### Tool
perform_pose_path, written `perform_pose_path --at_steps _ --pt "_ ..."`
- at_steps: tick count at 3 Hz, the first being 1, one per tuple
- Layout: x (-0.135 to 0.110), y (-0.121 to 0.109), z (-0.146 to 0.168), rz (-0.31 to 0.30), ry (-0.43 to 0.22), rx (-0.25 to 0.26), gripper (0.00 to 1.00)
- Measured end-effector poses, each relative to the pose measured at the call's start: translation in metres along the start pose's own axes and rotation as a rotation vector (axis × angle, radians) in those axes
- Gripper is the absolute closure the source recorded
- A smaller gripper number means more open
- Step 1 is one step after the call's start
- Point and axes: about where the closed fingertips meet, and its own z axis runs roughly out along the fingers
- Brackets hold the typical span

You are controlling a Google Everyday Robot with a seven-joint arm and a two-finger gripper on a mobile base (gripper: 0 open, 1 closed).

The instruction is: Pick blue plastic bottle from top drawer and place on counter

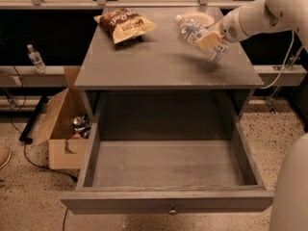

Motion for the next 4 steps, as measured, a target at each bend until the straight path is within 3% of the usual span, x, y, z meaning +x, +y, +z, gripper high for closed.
perform_pose_path --at_steps 1,2,4 --pt "-0.005 0.000 0.016 0.013 0.002 -0.014 1.00" --pt "-0.010 0.001 0.030 0.021 0.004 -0.032 0.85" --pt "-0.018 0.004 0.051 0.030 0.003 -0.066 0.38"
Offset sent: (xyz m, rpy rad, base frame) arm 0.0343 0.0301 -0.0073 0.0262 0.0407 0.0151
